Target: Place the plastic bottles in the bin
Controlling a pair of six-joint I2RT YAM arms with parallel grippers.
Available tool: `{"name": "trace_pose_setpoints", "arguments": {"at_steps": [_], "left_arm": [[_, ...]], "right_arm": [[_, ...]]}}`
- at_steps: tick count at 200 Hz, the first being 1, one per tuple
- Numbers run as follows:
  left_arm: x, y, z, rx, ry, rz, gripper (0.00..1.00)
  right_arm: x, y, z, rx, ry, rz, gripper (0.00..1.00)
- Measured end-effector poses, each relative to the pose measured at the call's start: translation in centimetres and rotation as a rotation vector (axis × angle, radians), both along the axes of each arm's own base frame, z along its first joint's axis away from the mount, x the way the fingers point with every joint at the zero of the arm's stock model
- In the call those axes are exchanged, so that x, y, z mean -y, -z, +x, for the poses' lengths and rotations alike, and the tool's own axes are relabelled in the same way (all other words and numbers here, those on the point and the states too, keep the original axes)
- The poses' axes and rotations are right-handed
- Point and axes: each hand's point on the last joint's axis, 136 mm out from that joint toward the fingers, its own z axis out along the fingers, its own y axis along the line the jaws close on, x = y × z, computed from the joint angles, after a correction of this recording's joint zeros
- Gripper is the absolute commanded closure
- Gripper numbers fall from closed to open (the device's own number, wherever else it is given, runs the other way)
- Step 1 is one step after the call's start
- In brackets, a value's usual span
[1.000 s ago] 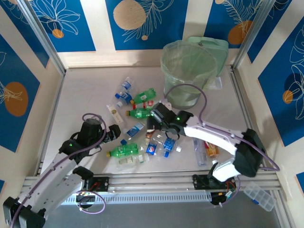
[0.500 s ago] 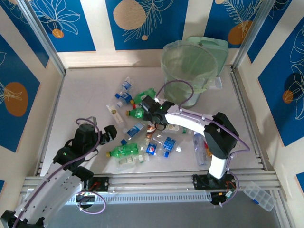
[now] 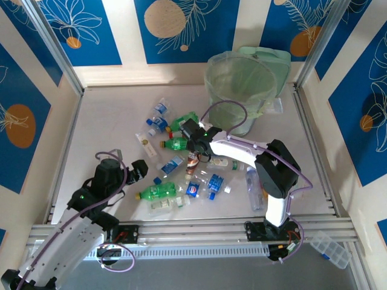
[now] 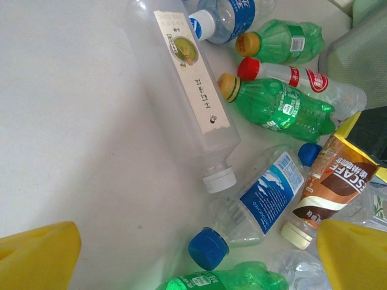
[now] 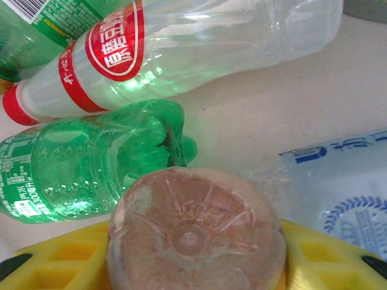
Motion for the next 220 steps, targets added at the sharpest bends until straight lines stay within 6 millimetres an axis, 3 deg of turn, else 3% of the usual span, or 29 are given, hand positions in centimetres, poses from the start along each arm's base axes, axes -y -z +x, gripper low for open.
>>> {"name": "trace_pose_setpoints", "arguments": {"at_steps": [29, 55, 94, 126, 148, 175, 204, 220], "left_arm": [[-0.1, 0.2, 0.0, -0.002, -0.002, 0.003, 0.01], [0.1, 0.4, 0.0, -0.005, 0.004, 0.001, 0.01], [0.5, 1.0, -0.7, 0.036, 0.043, -0.037, 0.01], [2.4, -1.5, -0.5, 0.151, 0.164, -0.082, 0.01], [3.6, -2.1, -0.3, 0.166, 0.227, -0.084, 0.05], [6.7, -2.9, -0.8, 0.154, 0.356, -0.023, 0.05], [12.0, -7.1, -1.7, 0.262, 0.525, 0.072, 0.04], [13.5, -8.6, -1.1, 0.303, 0.539, 0.090, 0.04]], "right_arm": [[-0.3, -0.6, -0.6, 0.017, -0.023, -0.001, 0.51], [-0.4, -2.4, -1.4, 0.062, -0.056, 0.001, 0.54], [-1.0, -7.6, -3.0, 0.210, -0.186, 0.020, 0.59], [-2.0, -12.6, -4.0, 0.372, -0.357, 0.024, 0.60], [-2.6, -16.0, -4.7, 0.489, -0.469, 0.013, 0.60], [-2.5, -20.0, -5.3, 0.620, -0.556, -0.004, 0.62], [-0.7, -23.1, -4.4, 0.718, -0.557, -0.036, 0.62], [0.9, -24.7, -3.4, 0.755, -0.526, -0.042, 0.62]]}}
